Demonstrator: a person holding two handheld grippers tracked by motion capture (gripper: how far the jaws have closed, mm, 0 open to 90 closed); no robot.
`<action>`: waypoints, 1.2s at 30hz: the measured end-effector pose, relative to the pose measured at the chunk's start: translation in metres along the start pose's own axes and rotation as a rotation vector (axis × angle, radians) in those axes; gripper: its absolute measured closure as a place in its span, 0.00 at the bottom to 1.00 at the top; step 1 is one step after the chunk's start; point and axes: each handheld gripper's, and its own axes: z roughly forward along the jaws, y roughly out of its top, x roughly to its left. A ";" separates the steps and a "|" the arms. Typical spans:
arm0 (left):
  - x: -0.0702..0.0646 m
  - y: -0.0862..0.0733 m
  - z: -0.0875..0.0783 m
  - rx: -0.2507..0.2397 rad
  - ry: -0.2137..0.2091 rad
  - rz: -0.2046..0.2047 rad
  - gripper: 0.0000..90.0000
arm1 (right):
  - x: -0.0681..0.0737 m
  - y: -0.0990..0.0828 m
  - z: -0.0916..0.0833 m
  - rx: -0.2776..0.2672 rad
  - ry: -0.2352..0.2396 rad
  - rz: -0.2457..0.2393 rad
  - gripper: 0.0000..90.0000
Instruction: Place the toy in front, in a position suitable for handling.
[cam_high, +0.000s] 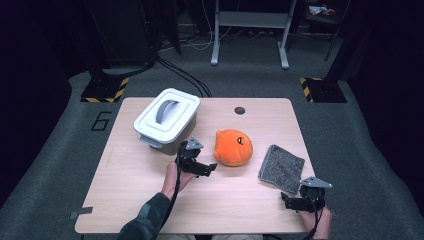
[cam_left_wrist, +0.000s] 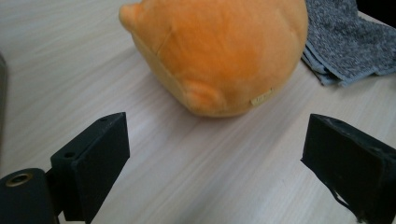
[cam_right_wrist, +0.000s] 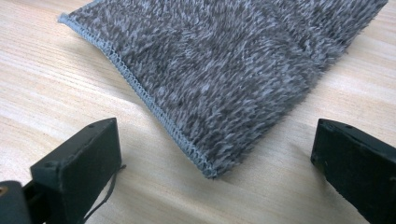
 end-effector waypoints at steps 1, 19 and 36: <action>-0.001 0.003 0.004 -0.002 0.001 -0.002 0.08 | 0.000 0.000 0.000 -0.002 0.001 -0.006 0.01; 0.009 0.037 0.053 0.016 -0.036 -0.038 0.19 | 0.000 0.000 0.000 -0.004 0.001 -0.008 0.01; -0.007 0.038 0.060 0.046 -0.010 0.012 0.76 | 0.000 0.000 0.000 -0.005 0.002 -0.009 0.01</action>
